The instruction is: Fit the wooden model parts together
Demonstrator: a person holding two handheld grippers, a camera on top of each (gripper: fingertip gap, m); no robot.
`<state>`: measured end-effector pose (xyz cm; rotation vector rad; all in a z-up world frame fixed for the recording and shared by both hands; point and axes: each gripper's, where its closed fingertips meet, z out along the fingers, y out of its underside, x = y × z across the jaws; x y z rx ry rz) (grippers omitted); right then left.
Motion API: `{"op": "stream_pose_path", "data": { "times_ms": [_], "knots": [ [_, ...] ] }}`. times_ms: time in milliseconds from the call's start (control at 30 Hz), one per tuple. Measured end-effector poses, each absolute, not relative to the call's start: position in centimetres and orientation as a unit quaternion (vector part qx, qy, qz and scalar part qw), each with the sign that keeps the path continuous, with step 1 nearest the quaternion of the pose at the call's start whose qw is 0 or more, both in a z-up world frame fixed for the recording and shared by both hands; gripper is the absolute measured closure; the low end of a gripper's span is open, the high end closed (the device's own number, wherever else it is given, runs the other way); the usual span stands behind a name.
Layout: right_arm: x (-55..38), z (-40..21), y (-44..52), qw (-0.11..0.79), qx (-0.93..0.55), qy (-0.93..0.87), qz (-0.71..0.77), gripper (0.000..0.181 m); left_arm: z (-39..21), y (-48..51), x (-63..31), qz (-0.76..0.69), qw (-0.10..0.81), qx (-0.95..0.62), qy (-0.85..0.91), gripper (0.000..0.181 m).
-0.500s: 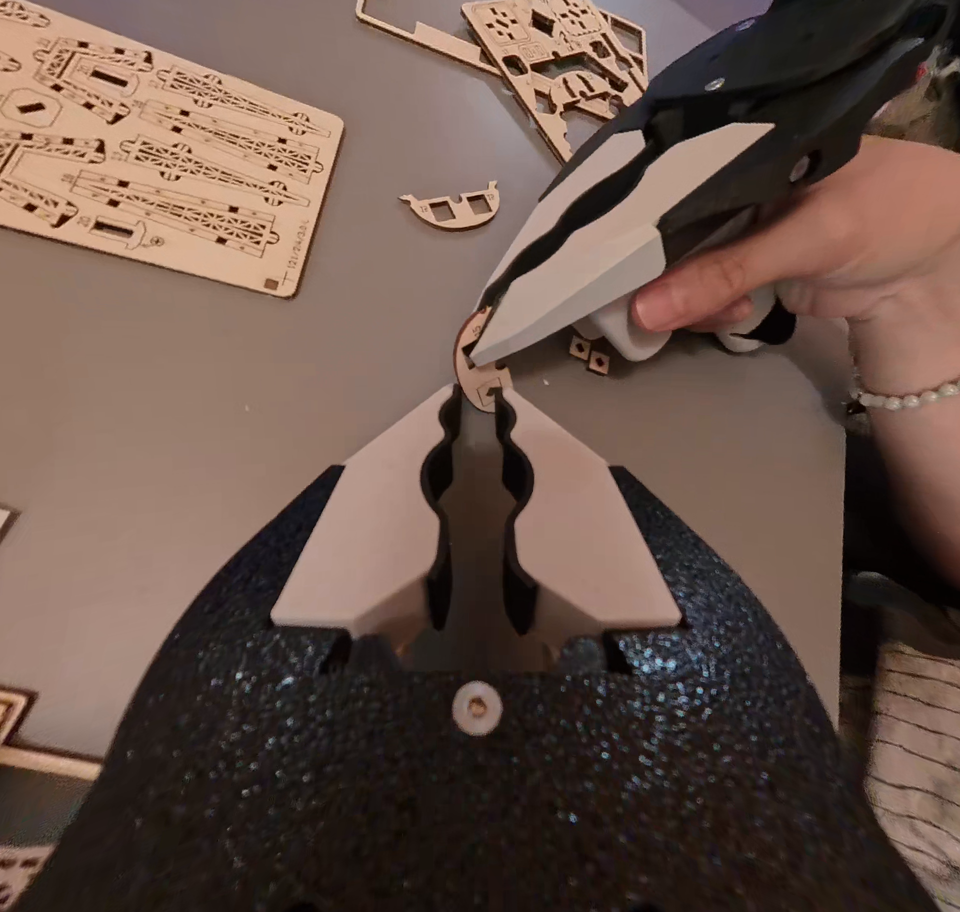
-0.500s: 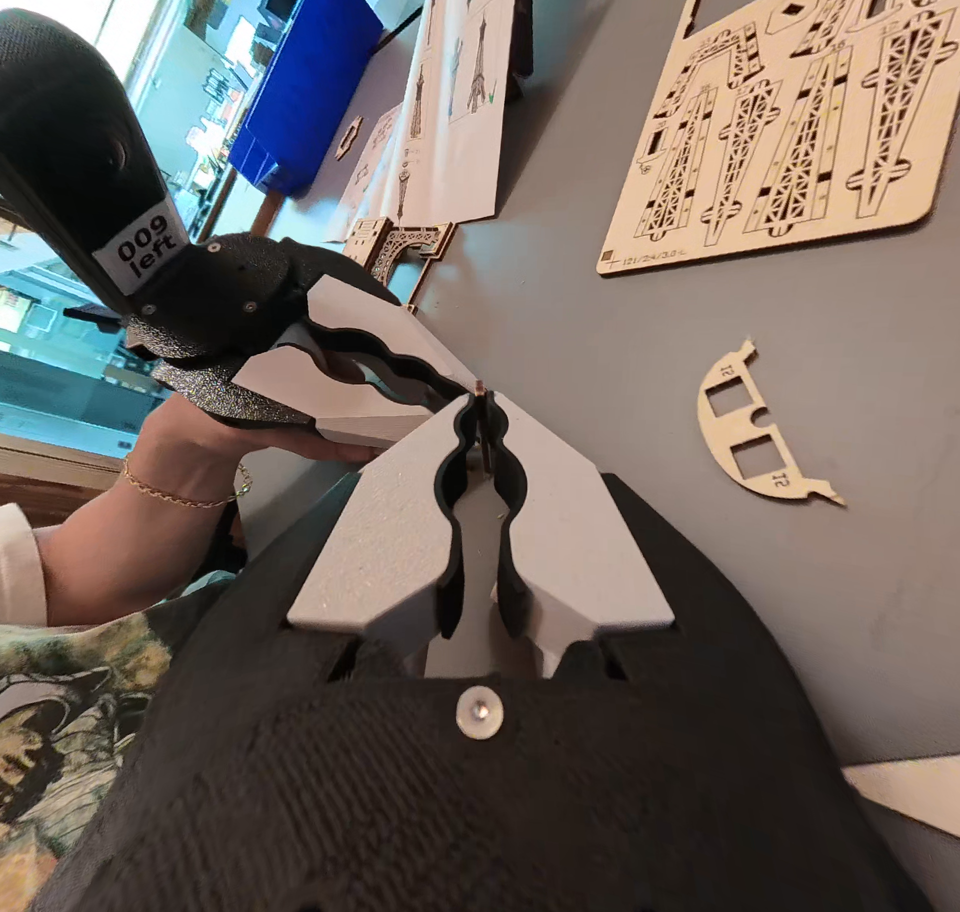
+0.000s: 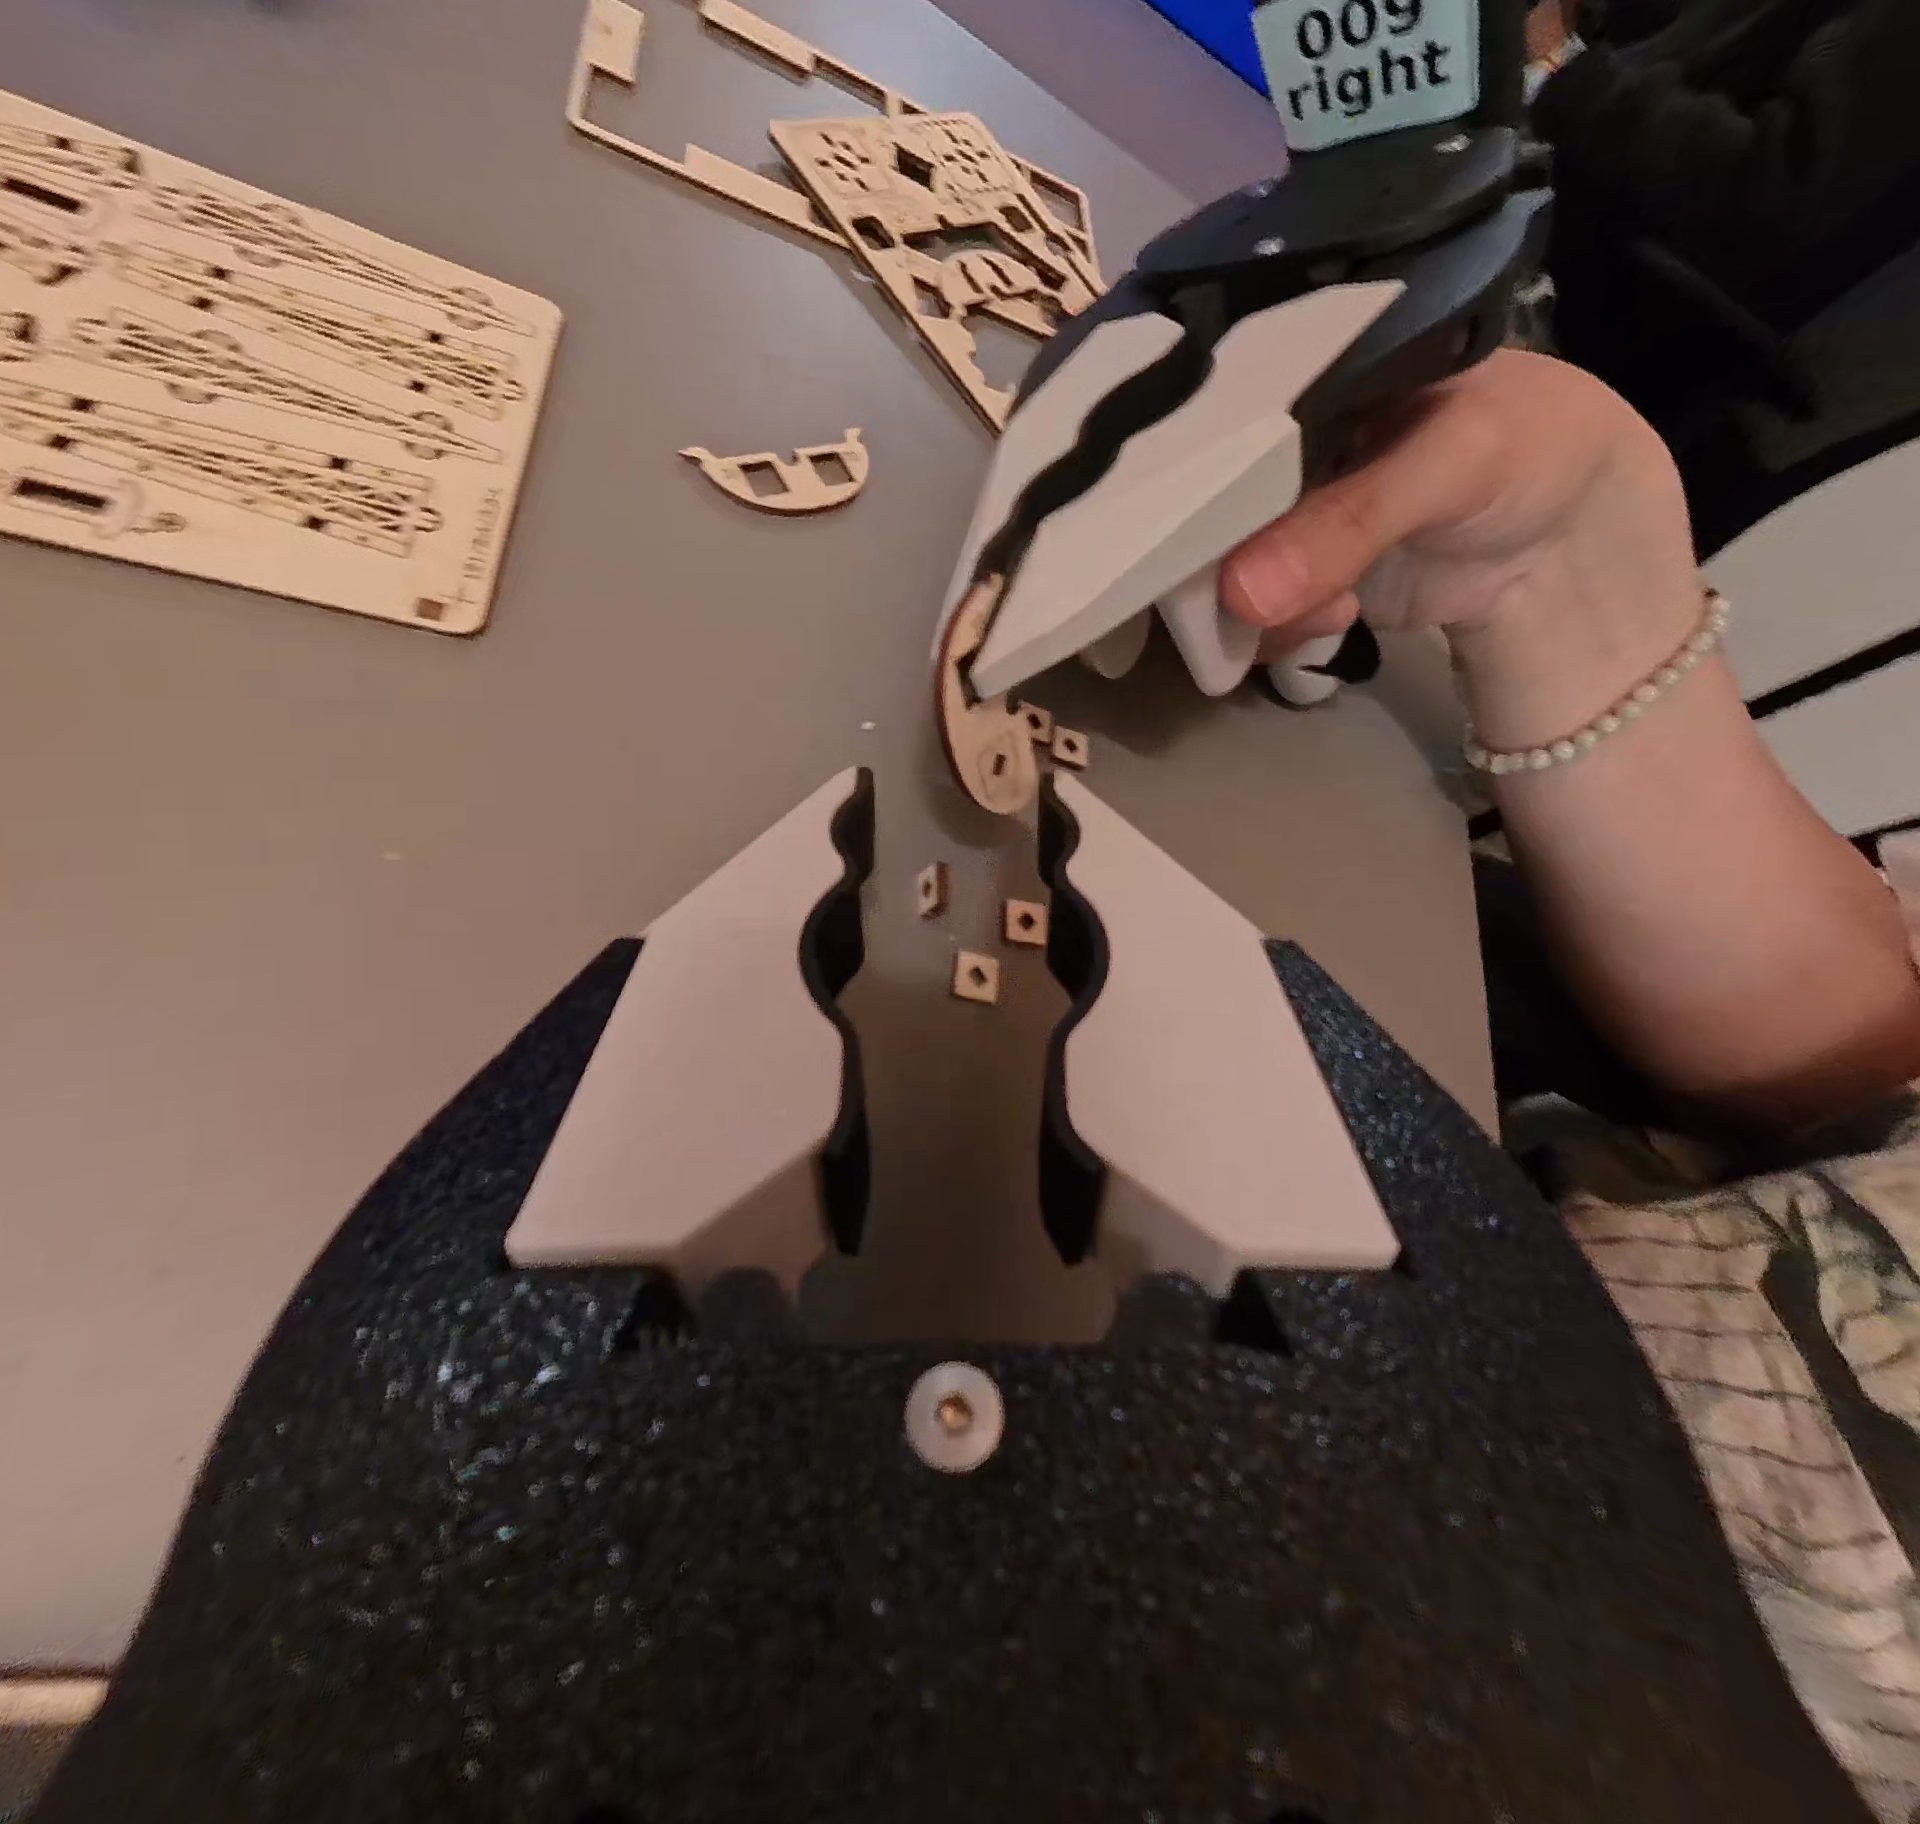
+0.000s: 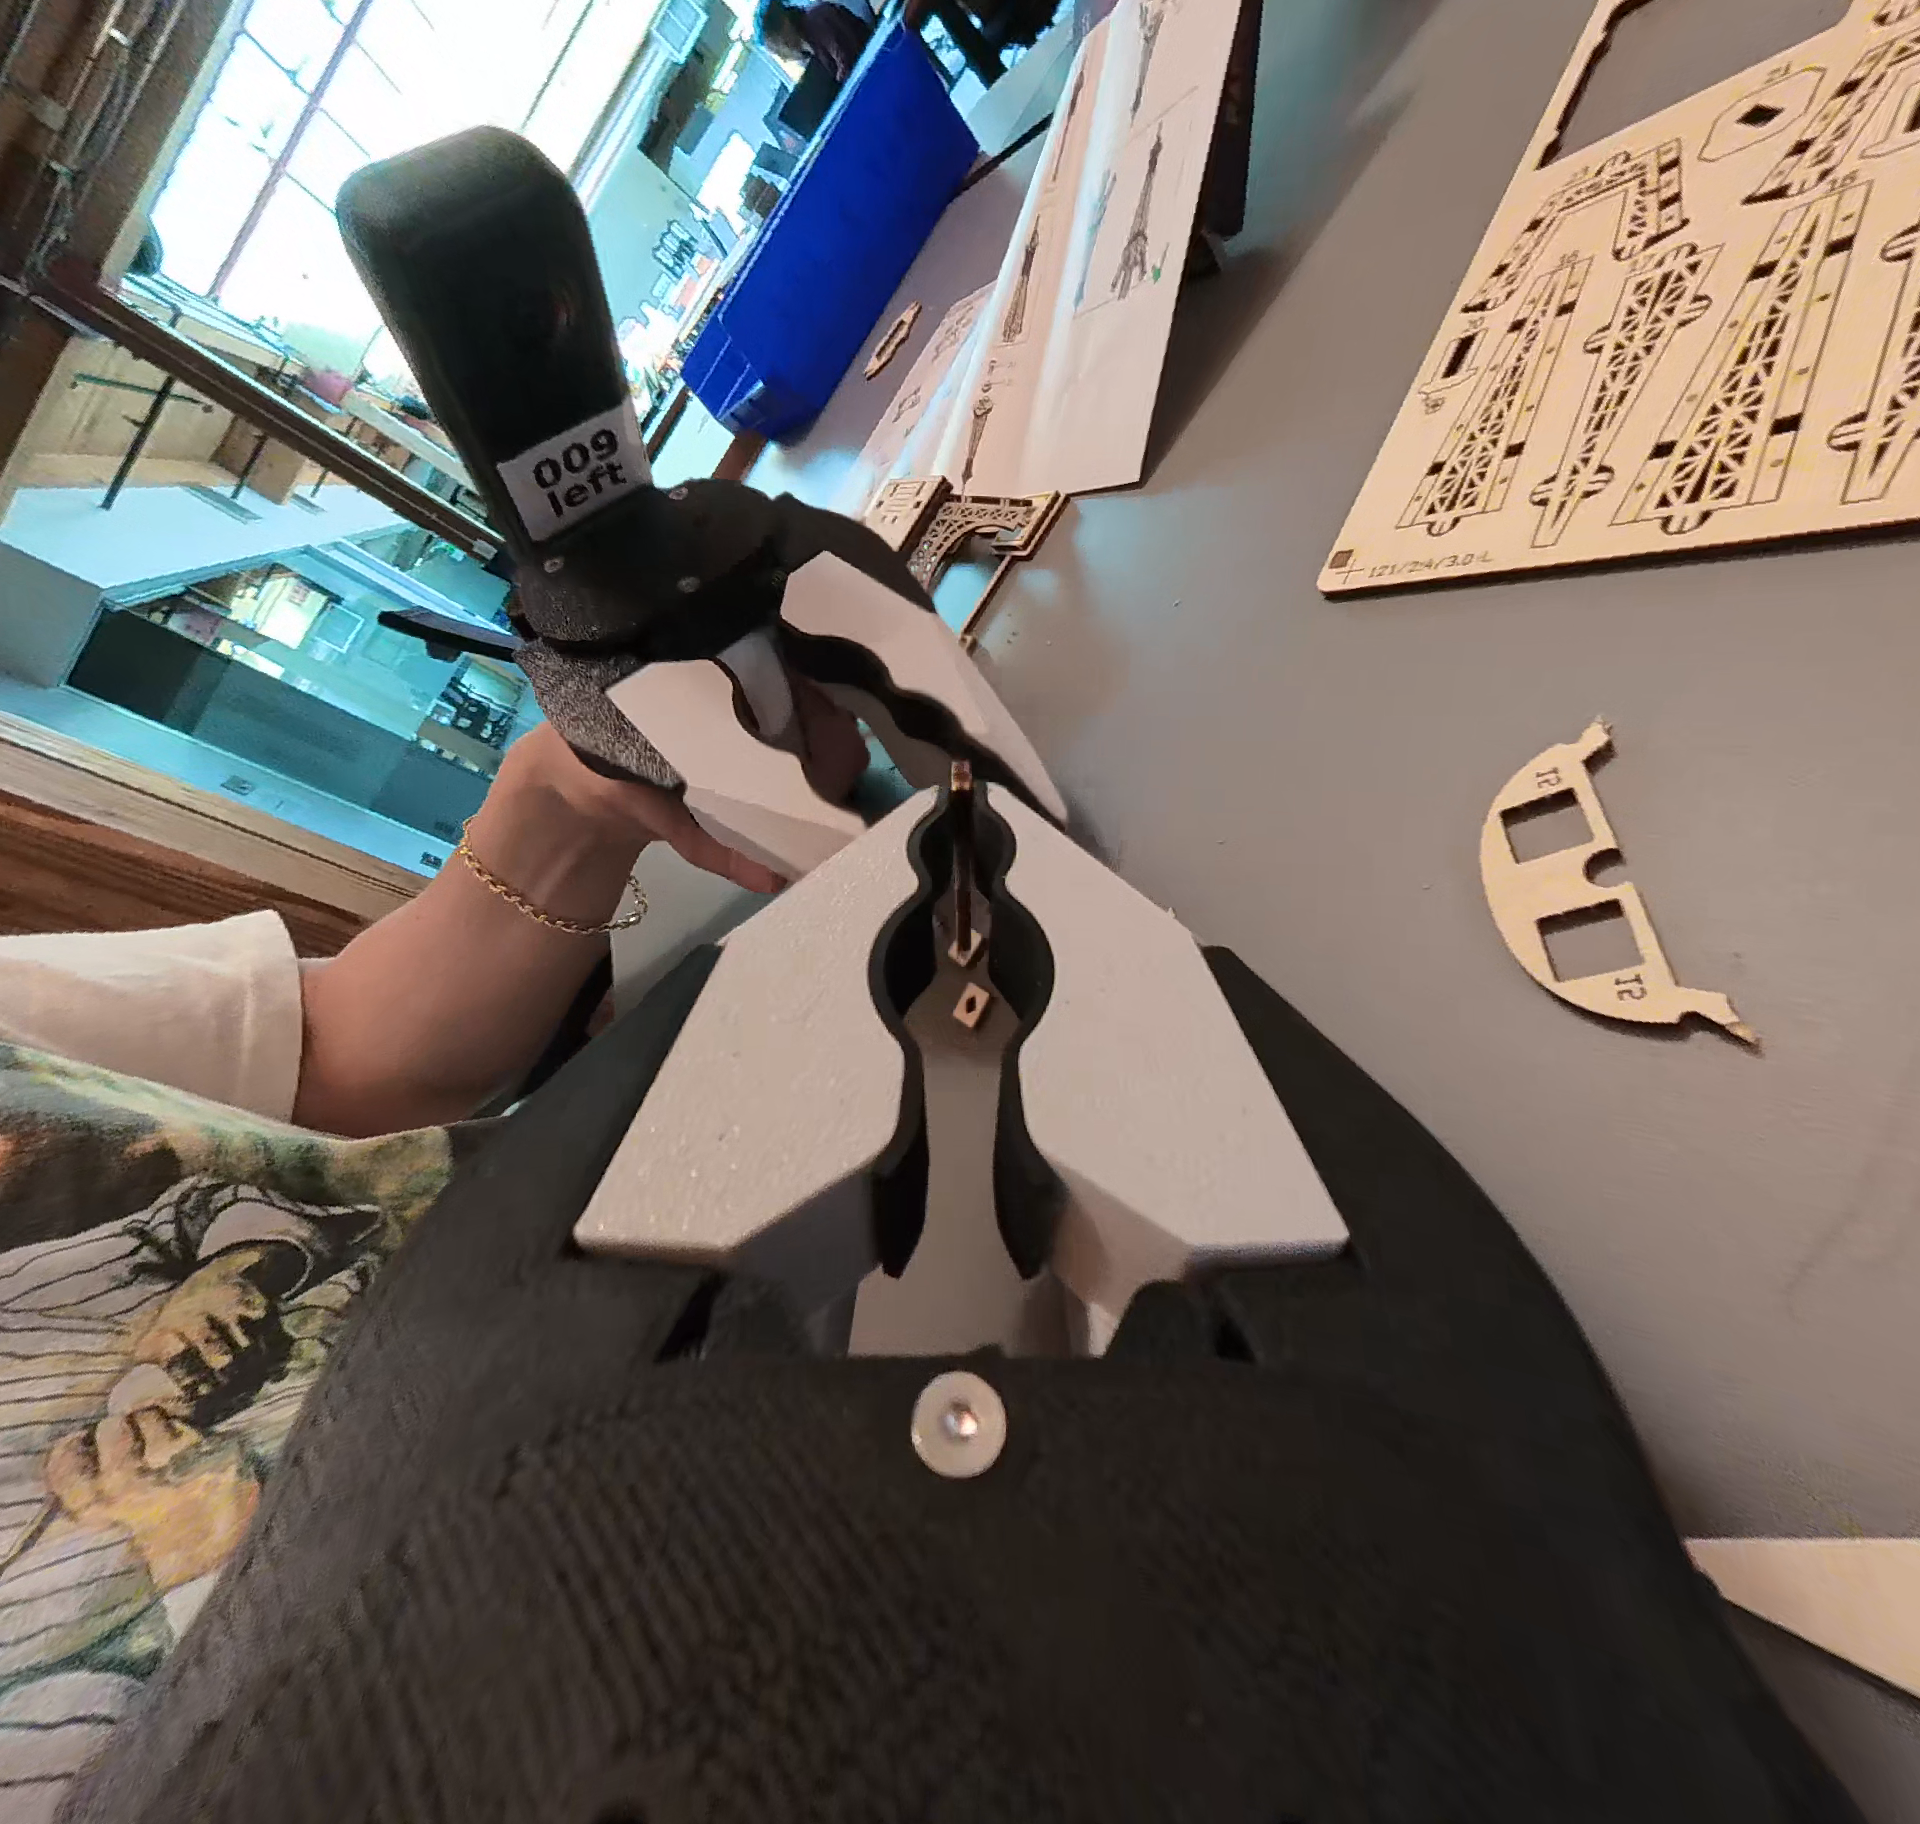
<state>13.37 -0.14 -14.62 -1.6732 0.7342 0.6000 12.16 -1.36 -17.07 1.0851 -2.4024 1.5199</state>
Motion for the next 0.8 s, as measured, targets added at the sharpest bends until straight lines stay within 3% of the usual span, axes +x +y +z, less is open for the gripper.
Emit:
{"op": "stream_pose_path", "data": {
  "times_ms": [100,367,567,700,800],
  "knots": [
    [13.3,-14.4,-0.2,0.579,-0.709,0.309,0.258,0.181,-16.9,-2.0,11.5,0.502,0.053,0.335,-0.796,0.168],
    [13.1,-14.0,-0.2,0.586,-0.706,0.298,0.262,0.181,-15.6,-1.9,11.3,0.542,0.082,0.336,-0.766,0.163],
    [13.1,-13.8,-0.2,0.59,-0.705,0.293,0.262,0.181,-15.2,-1.4,12.0,0.561,0.089,0.363,-0.739,0.177],
    [13.2,-13.7,-0.3,0.594,-0.702,0.294,0.261,0.181,-14.9,-1.8,11.5,0.56,0.084,0.337,-0.752,0.161],
    [13.1,-13.3,-0.4,0.603,-0.695,0.288,0.264,0.181,-15.4,-1.8,11.6,0.547,0.08,0.342,-0.76,0.174]
  ]
}}
